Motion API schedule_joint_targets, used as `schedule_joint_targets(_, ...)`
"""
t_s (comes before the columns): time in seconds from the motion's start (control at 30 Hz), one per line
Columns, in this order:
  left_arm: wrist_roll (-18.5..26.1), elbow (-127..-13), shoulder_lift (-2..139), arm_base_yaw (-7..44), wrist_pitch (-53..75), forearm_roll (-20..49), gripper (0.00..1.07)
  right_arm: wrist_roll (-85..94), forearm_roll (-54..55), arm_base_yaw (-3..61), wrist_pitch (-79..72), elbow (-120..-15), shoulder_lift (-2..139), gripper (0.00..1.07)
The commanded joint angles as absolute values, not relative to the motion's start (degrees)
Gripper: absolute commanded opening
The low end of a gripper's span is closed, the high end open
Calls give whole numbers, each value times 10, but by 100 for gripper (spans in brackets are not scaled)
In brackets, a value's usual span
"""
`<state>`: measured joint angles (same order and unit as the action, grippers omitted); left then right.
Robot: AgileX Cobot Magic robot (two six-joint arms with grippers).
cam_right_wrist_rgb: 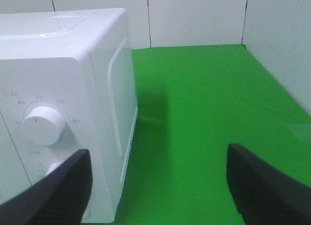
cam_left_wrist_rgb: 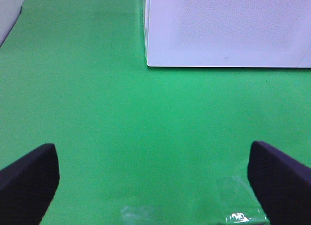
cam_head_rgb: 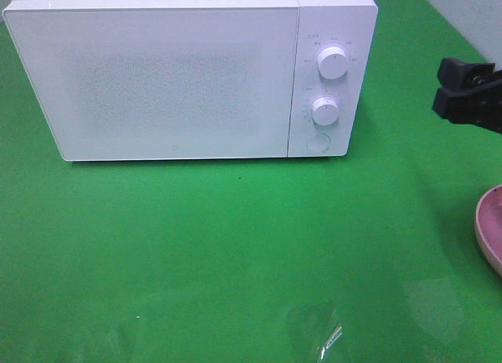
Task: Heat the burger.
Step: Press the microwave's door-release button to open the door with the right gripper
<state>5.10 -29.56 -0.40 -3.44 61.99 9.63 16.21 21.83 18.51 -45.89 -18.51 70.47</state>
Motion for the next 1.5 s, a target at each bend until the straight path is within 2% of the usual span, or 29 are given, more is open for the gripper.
schedule_joint_targets(0.03, 48, -295, -15, -33, 614, 99, 98, 211, 288, 245, -519, -184, 734, 73)
schedule_joint_targets(0.07, 48, -295, -15, -33, 614, 99, 98, 211, 288, 245, -519, -184, 734, 73)
schedule_joint_targets(0.1, 48, -295, -15, -33, 614, 99, 98, 223, 320, 276, -543, -184, 751, 73)
schedule_joint_targets(0.2, 48, -295, -15, -33, 614, 99, 98, 226, 337, 286, -556, -184, 757, 73)
schedule_joint_targets(0.27, 48, -295, -15, -33, 614, 99, 98, 241, 391, 338, -606, -184, 788, 73)
schedule_joint_targets(0.4, 48, -295, -15, -33, 614, 99, 98, 242, 427, 385, -641, -184, 823, 73)
schedule_joint_targets(0.83, 48, -295, -15, -33, 614, 99, 98, 239, 516, 497, -689, -195, 917, 73)
schedule_joint_targets(1.5, 48, -295, -15, -33, 614, 99, 98, 207, 514, 502, -687, -246, 982, 73)
